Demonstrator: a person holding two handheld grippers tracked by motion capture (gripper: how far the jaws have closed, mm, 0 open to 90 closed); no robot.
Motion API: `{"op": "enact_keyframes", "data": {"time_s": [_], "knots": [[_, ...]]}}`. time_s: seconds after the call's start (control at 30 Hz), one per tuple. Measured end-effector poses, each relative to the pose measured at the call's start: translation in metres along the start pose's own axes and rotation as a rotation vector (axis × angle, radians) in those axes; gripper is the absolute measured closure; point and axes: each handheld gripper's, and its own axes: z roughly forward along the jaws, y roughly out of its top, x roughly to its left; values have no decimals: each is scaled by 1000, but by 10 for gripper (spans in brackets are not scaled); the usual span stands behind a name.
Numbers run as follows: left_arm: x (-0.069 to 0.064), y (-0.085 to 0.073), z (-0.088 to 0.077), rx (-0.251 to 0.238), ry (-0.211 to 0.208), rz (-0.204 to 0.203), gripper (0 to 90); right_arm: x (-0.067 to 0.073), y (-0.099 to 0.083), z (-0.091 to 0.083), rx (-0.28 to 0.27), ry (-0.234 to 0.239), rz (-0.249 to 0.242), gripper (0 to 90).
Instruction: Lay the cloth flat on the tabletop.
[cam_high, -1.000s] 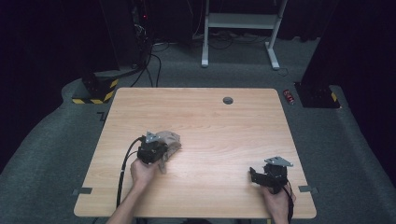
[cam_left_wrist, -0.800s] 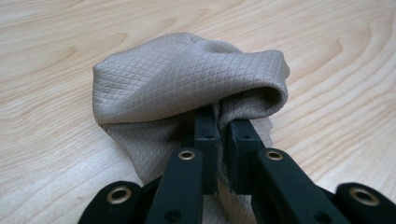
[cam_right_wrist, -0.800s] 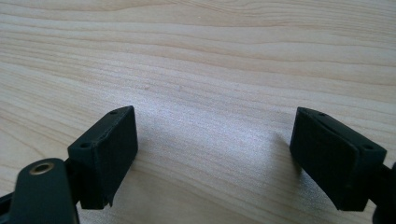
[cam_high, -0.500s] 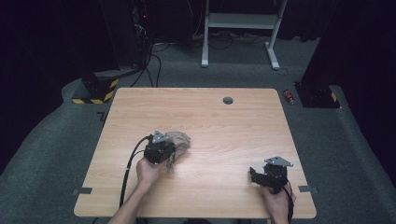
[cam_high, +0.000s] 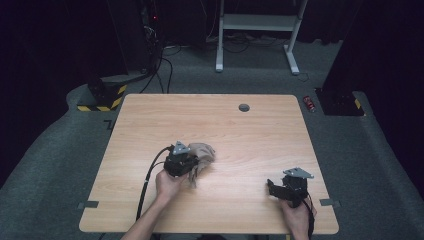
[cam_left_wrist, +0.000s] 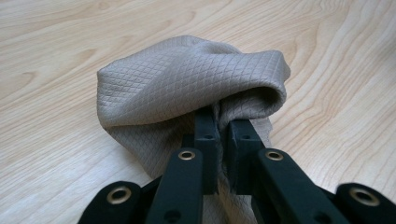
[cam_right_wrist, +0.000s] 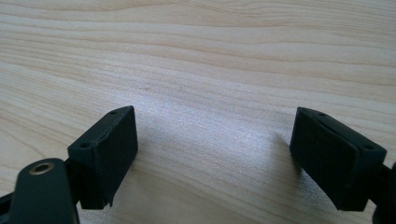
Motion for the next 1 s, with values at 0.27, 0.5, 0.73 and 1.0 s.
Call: {"op": "enact_keyframes", "data": {"time_s": [0.27,0.5,0.73,1.0], "knots": [[-10,4,7,4,-26,13,845,0,0,0,0,0,0,149],[-20,7,15,8,-45,25,844,0,0,0,0,0,0,149],[-37,15,27,28,-64,71,841,0,0,0,0,0,2,149],[-46,18,37,44,-74,100,827,0,0,0,1,0,3,149]]}}
